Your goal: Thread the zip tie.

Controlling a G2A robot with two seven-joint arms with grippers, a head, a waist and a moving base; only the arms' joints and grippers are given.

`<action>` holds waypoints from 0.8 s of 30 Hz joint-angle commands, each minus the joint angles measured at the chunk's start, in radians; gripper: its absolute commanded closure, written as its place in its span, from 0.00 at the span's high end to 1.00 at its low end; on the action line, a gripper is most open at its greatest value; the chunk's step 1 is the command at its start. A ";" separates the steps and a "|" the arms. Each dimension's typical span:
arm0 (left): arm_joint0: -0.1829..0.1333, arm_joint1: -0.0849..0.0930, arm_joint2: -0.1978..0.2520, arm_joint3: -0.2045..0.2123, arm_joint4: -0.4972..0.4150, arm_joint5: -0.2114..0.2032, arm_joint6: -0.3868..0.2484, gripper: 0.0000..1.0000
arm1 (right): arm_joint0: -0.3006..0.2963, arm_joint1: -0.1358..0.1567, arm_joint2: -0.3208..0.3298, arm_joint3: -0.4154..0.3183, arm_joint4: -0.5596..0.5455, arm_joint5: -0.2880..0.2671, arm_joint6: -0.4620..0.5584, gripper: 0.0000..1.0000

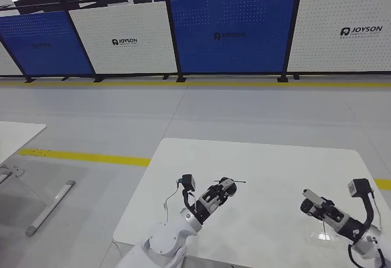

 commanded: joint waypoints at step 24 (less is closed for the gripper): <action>0.000 0.000 0.000 0.000 0.000 0.000 0.000 0.00 | 0.067 0.046 0.089 -0.051 -0.356 0.169 0.358 1.00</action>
